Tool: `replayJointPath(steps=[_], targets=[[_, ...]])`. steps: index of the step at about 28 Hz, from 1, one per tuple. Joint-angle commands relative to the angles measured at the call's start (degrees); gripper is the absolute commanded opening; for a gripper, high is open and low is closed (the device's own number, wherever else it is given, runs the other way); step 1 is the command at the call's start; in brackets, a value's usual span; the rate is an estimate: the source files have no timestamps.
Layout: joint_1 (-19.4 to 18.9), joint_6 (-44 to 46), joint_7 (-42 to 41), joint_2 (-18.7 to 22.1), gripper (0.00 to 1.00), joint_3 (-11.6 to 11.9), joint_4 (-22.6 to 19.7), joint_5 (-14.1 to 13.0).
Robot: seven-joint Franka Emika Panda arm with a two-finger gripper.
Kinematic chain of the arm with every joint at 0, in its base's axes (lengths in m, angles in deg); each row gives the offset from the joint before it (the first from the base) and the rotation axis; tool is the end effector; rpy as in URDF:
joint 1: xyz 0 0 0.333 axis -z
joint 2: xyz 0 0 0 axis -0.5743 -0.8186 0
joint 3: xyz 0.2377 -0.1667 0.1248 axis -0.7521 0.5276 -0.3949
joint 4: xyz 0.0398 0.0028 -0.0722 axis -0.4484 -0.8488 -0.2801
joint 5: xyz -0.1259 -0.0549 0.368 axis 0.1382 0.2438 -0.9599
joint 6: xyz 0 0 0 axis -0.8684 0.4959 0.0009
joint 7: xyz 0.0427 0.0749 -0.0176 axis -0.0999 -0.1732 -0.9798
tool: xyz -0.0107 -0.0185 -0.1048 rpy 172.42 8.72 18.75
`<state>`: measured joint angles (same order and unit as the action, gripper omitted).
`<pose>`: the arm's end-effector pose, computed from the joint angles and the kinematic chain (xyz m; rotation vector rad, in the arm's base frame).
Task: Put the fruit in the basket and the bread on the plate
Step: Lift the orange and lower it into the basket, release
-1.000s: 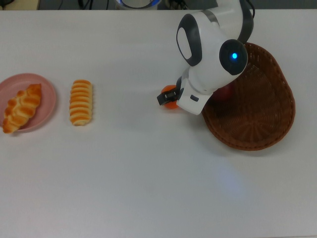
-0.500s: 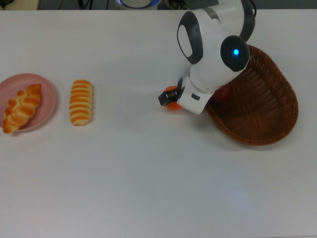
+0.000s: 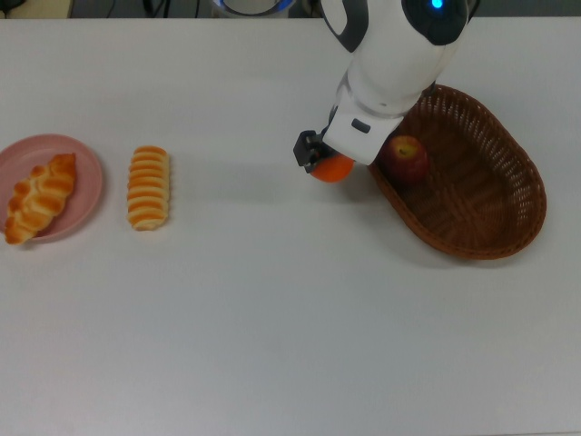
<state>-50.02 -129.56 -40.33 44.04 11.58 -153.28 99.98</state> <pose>0.6250 0.2128 0.4243 2.8965 0.6003 -0.1562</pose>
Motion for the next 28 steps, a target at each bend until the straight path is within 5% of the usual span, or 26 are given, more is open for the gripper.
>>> replayJointPath(steps=[1, 11, 14, 15, 19, 21, 28], targets=[[-0.3, 1.0, 1.2, 0.6, 0.00, -2.0, 0.9, -2.5], [-1.6, -10.0, 5.8, -0.6, 0.00, -9.4, 1.1, -1.7], [-3.5, -11.6, 8.0, -1.8, 0.07, -9.5, 1.1, -0.7], [-4.0, -12.1, 8.3, -2.3, 0.12, -9.5, 1.1, 0.0], [-6.7, -12.5, 11.6, -4.3, 0.99, -9.5, 1.0, 5.7], [-6.9, -12.3, 12.8, -4.3, 1.00, -9.5, 0.6, 8.0], [-6.5, -11.8, 12.8, -3.8, 1.00, -9.5, 0.6, 7.2]])
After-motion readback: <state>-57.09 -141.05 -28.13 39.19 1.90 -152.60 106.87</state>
